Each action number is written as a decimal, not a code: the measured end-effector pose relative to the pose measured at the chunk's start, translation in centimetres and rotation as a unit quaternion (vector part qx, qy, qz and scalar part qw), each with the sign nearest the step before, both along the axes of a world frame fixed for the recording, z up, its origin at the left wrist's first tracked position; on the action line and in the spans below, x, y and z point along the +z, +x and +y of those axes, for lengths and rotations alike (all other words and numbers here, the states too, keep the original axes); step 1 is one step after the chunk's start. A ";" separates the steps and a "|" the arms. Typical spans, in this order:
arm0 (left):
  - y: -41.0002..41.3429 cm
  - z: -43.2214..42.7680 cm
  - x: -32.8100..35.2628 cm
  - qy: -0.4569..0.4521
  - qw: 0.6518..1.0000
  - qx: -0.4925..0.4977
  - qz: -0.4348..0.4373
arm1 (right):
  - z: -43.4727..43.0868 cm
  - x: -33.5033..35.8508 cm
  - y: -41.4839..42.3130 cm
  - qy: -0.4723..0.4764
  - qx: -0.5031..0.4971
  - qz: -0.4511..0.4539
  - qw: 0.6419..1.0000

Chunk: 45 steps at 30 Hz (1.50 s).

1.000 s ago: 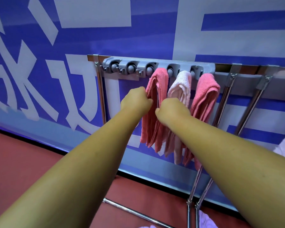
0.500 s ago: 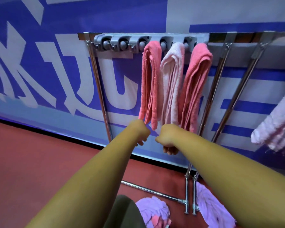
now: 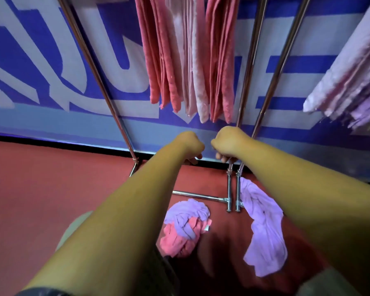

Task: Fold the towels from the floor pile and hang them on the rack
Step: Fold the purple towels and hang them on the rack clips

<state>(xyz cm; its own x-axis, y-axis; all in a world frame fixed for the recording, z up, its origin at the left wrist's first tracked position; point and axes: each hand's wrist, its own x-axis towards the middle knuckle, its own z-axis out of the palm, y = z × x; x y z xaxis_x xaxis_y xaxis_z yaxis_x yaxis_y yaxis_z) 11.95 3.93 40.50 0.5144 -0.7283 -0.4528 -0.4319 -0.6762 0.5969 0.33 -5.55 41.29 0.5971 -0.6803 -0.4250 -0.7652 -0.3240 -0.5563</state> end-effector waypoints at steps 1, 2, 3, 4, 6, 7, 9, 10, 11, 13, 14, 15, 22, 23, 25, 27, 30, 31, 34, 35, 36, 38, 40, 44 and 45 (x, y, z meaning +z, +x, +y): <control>-0.4 -0.2 -1.2 0.010 1.000 -0.004 0.005 | -0.4 -1.2 -0.5 0.016 -0.008 0.003 1.000; -0.8 -0.4 -2.4 0.021 1.000 -0.008 0.009 | -0.7 -2.4 -1.0 0.031 -0.016 0.006 0.999; -1.0 -0.6 -3.7 0.033 0.999 -0.011 0.012 | -1.0 -3.8 -1.5 0.043 -0.024 0.007 0.999; -1.3 -0.7 -5.1 0.045 0.999 -0.009 0.018 | -1.2 -5.2 -1.9 0.050 -0.030 0.006 0.998; -1.5 -0.7 -8.0 0.068 0.997 0.000 0.033 | -1.3 -8.2 -2.8 0.063 -0.043 0.003 0.997; -1.7 -0.6 -9.5 0.080 0.996 0.004 0.036 | -1.3 -9.8 -3.1 0.073 -0.049 0.007 0.996; -1.9 -0.3 -12.8 0.108 0.993 0.012 0.044 | -1.2 -13.3 -3.7 0.102 -0.057 0.026 0.993; -2.0 0.0 -14.4 0.132 0.990 0.010 0.044 | -1.0 -15.1 -4.0 0.119 -0.062 0.038 0.990; -2.1 0.4 -15.9 0.157 0.987 0.001 0.035 | -0.8 -17.0 -4.2 0.137 -0.064 0.049 0.987; -2.1 1.6 -19.3 0.205 0.979 -0.021 0.005 | -0.2 -20.5 -4.6 0.171 -0.064 0.066 0.981; -2.3 2.1 -20.7 0.234 0.972 -0.033 -0.014 | 0.1 -22.0 -4.8 0.186 -0.062 0.074 0.978; -2.5 2.5 -21.9 0.264 0.963 -0.054 -0.022 | 0.4 -23.6 -5.0 0.201 -0.060 0.081 0.974; -3.4 4.5 -31.5 0.354 0.934 -0.050 0.013 | 2.3 -32.6 -4.9 0.269 -0.046 0.130 0.953; -3.2 4.8 -33.1 0.358 0.932 -0.053 0.005 | 2.5 -33.5 -4.8 0.264 -0.041 0.133 0.954; -3.2 5.5 -35.8 0.374 0.925 -0.068 -0.005 | 3.0 -34.9 -4.6 0.256 -0.024 0.137 0.957; -3.5 6.1 -37.7 0.377 0.923 -0.077 -0.012 | 3.4 -35.8 -4.5 0.263 -0.012 0.143 0.954; -3.9 6.5 -39.4 0.386 0.921 -0.062 0.009 | 3.9 -36.9 -4.5 0.280 -0.012 0.145 0.949; -3.9 6.5 -40.5 0.380 0.923 -0.056 0.017 | 3.9 -37.1 -4.5 0.280 -0.014 0.142 0.949; -4.1 6.3 -41.7 0.367 0.930 -0.001 0.010 | 3.7 -37.7 -4.6 0.275 -0.021 0.141 0.951; -4.1 6.1 -41.6 0.365 0.931 0.021 -0.003 | 3.5 -37.9 -4.8 0.273 -0.024 0.146 0.950; -4.1 6.2 -41.9 0.372 0.927 0.029 -0.021 | 3.4 -38.0 -5.1 0.272 -0.028 0.152 0.950; -3.7 6.0 -42.4 0.375 0.926 0.033 -0.034 | 3.1 -38.2 -5.8 0.270 -0.034 0.169 0.947; -2.8 5.3 -41.6 0.345 0.934 0.078 -0.039 | 2.9 -38.3 -6.2 0.257 -0.034 0.174 0.950; -0.3 2.6 -40.8 0.335 0.937 0.091 0.032 | 2.8 -37.6 -6.1 0.233 -0.021 0.160 0.959; 0.0 2.2 -40.6 0.303 0.936 0.161 0.074 | 2.8 -37.3 -5.9 0.225 -0.019 0.148 0.963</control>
<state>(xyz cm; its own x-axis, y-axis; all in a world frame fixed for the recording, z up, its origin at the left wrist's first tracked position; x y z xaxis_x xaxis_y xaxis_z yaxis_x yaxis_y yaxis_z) 11.90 6.13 -0.08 0.5616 -0.1324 -0.8168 -0.0902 -0.9910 0.0986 -5.52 -2.79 3.98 0.3819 -0.4072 -0.8296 -0.9187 -0.0696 -0.3888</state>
